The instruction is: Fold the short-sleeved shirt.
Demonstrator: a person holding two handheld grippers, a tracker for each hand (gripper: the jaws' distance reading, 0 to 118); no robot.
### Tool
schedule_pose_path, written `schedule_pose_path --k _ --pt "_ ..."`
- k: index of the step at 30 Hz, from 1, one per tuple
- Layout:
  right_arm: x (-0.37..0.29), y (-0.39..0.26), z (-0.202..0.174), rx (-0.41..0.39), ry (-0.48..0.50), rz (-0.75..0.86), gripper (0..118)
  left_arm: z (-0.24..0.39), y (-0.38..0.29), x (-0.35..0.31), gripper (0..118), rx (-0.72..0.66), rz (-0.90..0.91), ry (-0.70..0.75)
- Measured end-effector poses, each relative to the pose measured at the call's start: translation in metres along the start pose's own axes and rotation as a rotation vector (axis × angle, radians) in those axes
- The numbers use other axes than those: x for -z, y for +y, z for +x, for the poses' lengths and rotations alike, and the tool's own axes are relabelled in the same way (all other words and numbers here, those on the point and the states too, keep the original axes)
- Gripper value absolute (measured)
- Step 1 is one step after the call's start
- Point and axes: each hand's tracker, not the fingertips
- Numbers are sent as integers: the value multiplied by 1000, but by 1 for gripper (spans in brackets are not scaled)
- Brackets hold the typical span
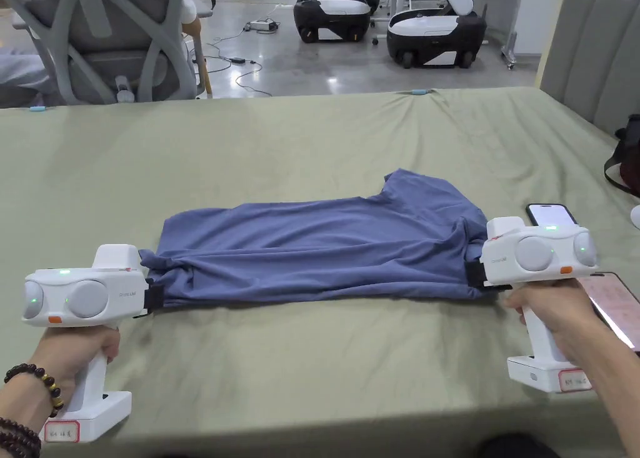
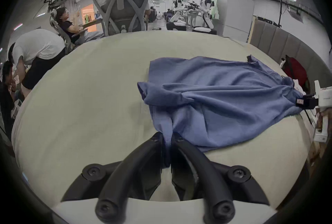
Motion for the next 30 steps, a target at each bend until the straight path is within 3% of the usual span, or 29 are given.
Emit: schedule_pose_path --k 4,7,11,12,14,15,16,17,18,19,21,22,23,25,30 --pt "-24 -32 -1 -57 6 -4 16 -2 -26 -26 7 16 -19 -25" --pt "-31 -44 -1 -38 19 -5 16 -2 -38 -35 7 33 -6 -34" --pt "-4 -44 2 -61 5 -24 18 3 -44 -23 8 43 -18 -35" --pt "2 -44 -1 -65 0 -31 23 5 -46 -18 13 51 -18 -25" --pt "-2 -44 -4 -102 -35 13 49 7 -46 -17 41 68 21 3" --pt "-4 -42 -5 -120 -65 19 70 8 -43 -21 70 85 40 64" --pt "-8 -40 -4 -119 -75 13 103 7 -40 -20 112 101 40 125" --pt "-12 -37 -2 -113 -62 14 118 4 -37 -17 118 116 27 139" --pt "-18 -36 -1 -100 -31 42 118 -1 -34 -22 109 114 33 121" --pt "-28 -33 0 -80 -5 115 115 -5 -24 -27 108 120 67 120" --pt "-34 -22 -2 -87 -18 114 111 -6 -9 -31 111 86 92 91" --pt "-41 -17 -4 -91 -39 118 95 -6 1 -34 98 66 92 94" --pt "-43 -12 -5 -101 -41 128 73 -7 10 -35 76 61 95 82" --pt "-44 2 -8 -122 -33 158 9 -2 28 -32 0 63 121 58" --pt "-24 40 -18 -165 -29 165 1 7 67 -10 0 82 133 97"
